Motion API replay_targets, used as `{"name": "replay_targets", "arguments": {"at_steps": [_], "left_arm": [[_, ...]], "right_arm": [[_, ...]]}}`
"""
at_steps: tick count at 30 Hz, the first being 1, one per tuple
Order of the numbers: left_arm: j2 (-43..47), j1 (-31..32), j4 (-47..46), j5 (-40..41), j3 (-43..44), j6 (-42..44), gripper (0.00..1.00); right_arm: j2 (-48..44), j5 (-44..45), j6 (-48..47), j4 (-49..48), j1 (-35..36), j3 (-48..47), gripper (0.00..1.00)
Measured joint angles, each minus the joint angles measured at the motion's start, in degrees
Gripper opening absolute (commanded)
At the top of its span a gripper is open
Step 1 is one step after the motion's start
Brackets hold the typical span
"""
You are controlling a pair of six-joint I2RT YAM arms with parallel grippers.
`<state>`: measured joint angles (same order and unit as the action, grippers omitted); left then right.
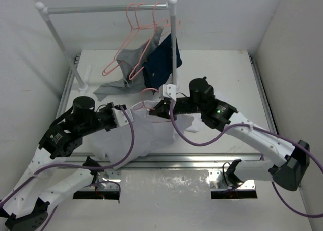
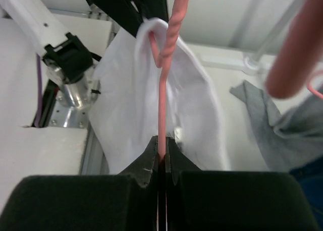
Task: Place the shirt on the hanger
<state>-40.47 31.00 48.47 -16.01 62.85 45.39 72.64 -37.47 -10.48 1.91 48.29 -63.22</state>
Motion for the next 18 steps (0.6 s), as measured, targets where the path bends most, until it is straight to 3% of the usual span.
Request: {"name": "replay_targets", "arguments": {"at_steps": [9, 14, 16, 18], "left_arm": [[0.0, 0.0, 0.4, 5.5, -0.6, 2.2, 0.15], [-0.1, 0.1, 0.9, 4.8, -0.6, 2.4, 0.11], [0.0, 0.2, 1.1, 4.4, -0.6, 2.6, 0.23], [0.0, 0.1, 1.7, 5.7, -0.6, 2.9, 0.54]], "right_arm": [[-9.7, 1.2, -0.5, 2.8, -4.3, 5.8, 0.0], [-11.4, 1.2, -1.6, 4.2, -4.3, 6.6, 0.0], [-12.0, 1.2, -1.8, 4.4, -4.5, 7.0, 0.0], [-12.7, 1.2, -2.0, 5.9, -4.9, 7.1, 0.0]]}}
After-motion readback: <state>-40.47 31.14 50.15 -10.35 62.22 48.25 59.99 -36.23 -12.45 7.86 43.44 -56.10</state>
